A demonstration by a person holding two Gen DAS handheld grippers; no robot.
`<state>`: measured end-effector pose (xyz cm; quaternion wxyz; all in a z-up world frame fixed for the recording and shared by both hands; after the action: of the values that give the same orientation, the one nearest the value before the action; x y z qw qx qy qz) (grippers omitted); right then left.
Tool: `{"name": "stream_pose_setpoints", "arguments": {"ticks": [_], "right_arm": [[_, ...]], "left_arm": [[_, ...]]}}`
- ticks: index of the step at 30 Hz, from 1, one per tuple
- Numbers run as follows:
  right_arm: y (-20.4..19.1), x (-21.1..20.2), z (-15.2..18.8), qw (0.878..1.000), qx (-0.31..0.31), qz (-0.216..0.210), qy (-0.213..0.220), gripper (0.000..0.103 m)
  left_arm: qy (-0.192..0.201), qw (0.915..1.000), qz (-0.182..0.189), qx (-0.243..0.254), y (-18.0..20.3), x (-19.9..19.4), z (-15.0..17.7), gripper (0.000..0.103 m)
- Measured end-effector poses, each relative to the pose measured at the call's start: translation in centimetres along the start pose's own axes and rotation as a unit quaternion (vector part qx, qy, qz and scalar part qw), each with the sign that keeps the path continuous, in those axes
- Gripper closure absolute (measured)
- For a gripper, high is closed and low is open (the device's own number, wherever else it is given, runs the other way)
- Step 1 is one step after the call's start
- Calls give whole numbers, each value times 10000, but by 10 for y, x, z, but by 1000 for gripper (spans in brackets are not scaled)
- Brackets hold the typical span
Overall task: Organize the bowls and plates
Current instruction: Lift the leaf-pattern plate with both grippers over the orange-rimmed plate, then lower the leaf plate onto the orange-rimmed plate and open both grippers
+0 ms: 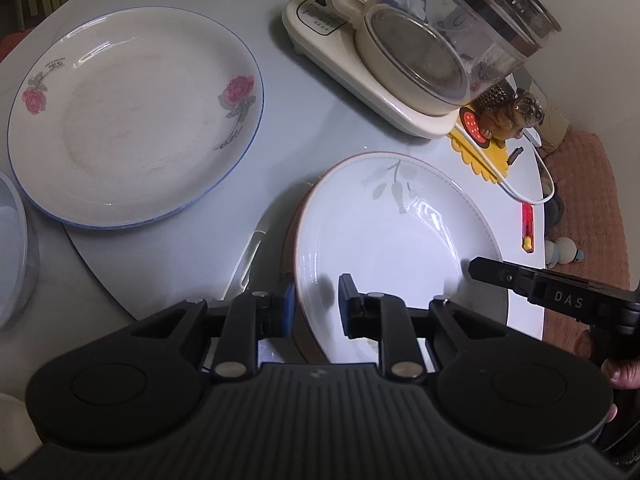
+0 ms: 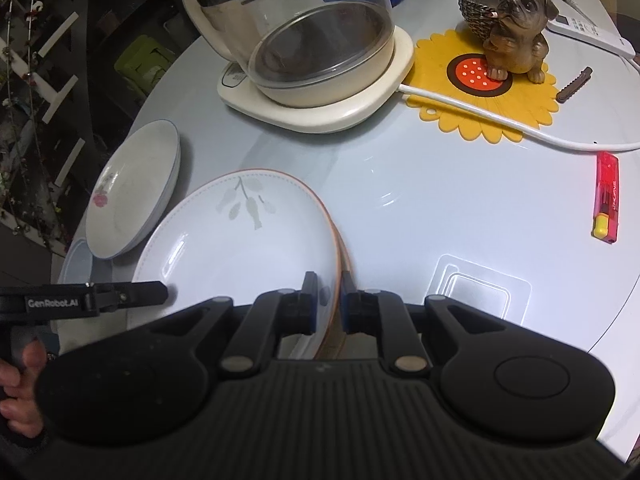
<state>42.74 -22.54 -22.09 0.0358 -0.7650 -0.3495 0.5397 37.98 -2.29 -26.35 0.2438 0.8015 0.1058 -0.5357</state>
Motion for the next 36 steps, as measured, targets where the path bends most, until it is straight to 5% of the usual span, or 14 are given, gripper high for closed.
{"name": "stream_pose_setpoints", "arguments": {"ticks": [15,28,36], "right_arm": [[6,3,0,9997,42,223,-20,89],[-5,-19,8,9987,108,436,244,90],[-31,-51,16,9969,57,498,612,90]], "left_arm": [[-517,9975,224,-422,-6,8,2,78],[-263,9993,-266,9,0,-12,12,78],[48,9997,-179,161,0,-47,26,78]]}}
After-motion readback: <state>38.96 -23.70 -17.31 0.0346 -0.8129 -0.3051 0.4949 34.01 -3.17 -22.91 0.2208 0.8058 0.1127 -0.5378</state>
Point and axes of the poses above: each gripper's, at about its wrist camera, not at the fingertips, and x roughly the way its jaws point, y to its right, z to its underside, the point moved 5 cm from there along x, roughly the way its jaws point, and after that the axes turned 8 degrees about -z, right-handed, at the moved point
